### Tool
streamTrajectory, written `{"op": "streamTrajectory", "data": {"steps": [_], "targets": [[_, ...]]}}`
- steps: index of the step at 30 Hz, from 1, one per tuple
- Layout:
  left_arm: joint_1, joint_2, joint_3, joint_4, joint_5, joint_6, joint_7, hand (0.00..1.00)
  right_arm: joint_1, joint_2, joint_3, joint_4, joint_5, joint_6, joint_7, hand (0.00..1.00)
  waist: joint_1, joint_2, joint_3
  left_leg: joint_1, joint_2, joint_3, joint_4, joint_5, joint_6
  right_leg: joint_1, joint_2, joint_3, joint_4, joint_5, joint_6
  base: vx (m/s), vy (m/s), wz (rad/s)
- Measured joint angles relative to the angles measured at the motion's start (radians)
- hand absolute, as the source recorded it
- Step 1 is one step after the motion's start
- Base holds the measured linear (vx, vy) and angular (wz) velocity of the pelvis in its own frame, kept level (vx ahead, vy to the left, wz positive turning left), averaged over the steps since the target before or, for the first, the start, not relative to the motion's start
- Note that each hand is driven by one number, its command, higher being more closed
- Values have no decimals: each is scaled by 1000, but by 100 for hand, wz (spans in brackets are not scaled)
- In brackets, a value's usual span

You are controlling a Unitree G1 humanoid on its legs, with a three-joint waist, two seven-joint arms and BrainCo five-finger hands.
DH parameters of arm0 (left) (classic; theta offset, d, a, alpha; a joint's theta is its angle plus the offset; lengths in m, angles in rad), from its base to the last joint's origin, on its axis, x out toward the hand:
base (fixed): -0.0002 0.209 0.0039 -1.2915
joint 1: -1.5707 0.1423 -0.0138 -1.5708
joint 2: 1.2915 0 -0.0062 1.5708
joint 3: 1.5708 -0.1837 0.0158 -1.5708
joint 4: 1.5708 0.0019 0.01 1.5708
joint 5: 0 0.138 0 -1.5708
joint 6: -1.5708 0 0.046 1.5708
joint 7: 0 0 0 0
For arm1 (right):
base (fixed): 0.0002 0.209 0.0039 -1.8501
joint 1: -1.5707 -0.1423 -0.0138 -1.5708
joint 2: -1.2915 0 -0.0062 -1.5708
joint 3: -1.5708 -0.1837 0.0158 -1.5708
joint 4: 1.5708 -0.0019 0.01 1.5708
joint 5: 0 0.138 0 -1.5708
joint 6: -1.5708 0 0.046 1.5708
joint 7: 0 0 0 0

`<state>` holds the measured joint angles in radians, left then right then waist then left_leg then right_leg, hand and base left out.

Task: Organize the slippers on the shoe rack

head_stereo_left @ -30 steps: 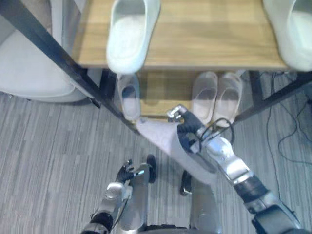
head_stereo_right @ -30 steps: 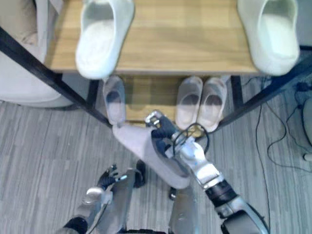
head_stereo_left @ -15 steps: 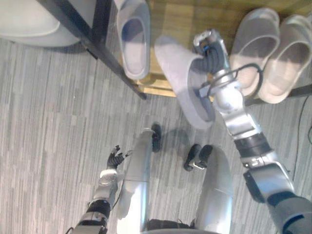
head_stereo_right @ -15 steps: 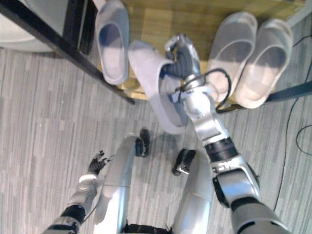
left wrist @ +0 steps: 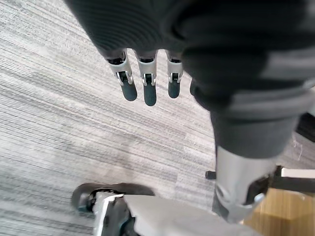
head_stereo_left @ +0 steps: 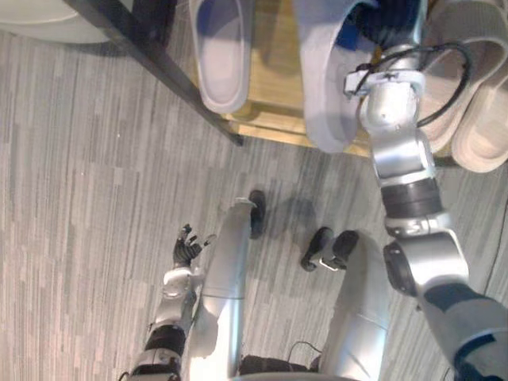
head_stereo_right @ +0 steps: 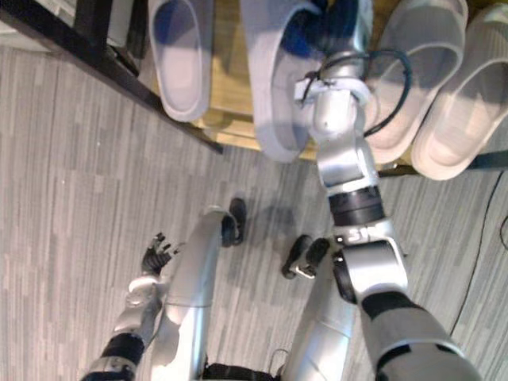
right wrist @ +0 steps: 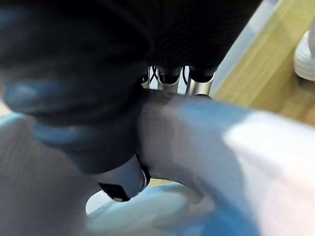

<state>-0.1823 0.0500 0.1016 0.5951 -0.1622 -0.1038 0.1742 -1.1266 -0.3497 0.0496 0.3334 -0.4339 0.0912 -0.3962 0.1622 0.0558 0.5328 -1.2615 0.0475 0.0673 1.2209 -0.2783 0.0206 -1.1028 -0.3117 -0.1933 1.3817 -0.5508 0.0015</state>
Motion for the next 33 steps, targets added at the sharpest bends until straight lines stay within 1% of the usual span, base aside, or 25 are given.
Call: {"op": "streamTrajectory", "data": {"steps": [3, 4, 7, 11, 15, 18, 23, 26, 27, 33], "targets": [[0, -3, 0, -33, -10, -1, 2, 0, -40, 0, -8, 17, -1, 17, -26, 100, 1, 0, -2, -13, -4, -14, 6, -2, -4, -1, -2, -15, 5, -9, -2, -34, -37, 8], [0, -4, 0, -36, -16, -1, 3, 0, -45, -1, -8, 21, -1, 19, -30, 0, 1, -1, -3, -14, -4, -15, 6, -2, -5, -1, -2, -16, 6, -9, -3, -40, -39, 7], [-1, -10, -2, -44, -28, -1, 21, 0, -73, 0, -8, 51, -3, 34, -49, 0, 4, -2, -4, -15, -6, -17, 6, -2, -8, -1, -4, -18, 10, -14, -12, -31, -29, 4], [-1, -12, -2, -56, -28, -1, 23, 0, -83, 5, -8, 52, -3, 39, -81, 0, 8, -2, -4, -17, -6, -24, 6, -3, -12, -1, -4, -24, 10, -16, -17, -9, -9, 1], [-2, -15, -2, -61, -29, -1, 39, 0, -85, 8, -12, 52, -2, 45, -85, 0, 8, -2, -4, -17, -5, -24, 6, -3, -12, -1, -4, -24, 10, -16, -18, 0, 0, 0], [-2, -14, -2, -70, -30, -1, 40, 0, -84, 44, -37, 52, 2, 46, -86, 0, 7, -2, -4, -14, -5, -26, 6, -4, -14, 4, -3, -26, 9, -16, -17, -12, -2, 0], [-2, -15, -1, -73, -35, 2, 42, 0, -61, 107, -43, 52, 11, 46, -84, 0, 5, -2, -6, 6, -4, -26, 4, -6, -17, 23, -2, -26, 6, -17, -18, -28, -5, -1], [0, -15, 0, -73, -35, 2, 45, 0, -7, 140, -41, 51, 24, 46, -76, 0, 6, -13, -36, 14, -2, -23, -6, -8, -19, 28, 1, -24, -5, -17, -18, -32, -3, -3], [-1, -13, 0, -74, -35, 2, 46, 0, 20, 150, -42, 51, 44, 46, -71, 0, 5, -15, -38, 35, -1, -21, -12, -8, -19, 48, 2, -25, -14, -17, -18, -24, -1, -3], [6, -14, 9, -63, -36, 1, 41, 0, 66, 157, -36, 51, 54, 44, -38, 0, 4, -20, -63, 79, 13, -18, -34, -13, -22, 92, 15, -31, -49, -14, -12, -27, -4, -7]]}}
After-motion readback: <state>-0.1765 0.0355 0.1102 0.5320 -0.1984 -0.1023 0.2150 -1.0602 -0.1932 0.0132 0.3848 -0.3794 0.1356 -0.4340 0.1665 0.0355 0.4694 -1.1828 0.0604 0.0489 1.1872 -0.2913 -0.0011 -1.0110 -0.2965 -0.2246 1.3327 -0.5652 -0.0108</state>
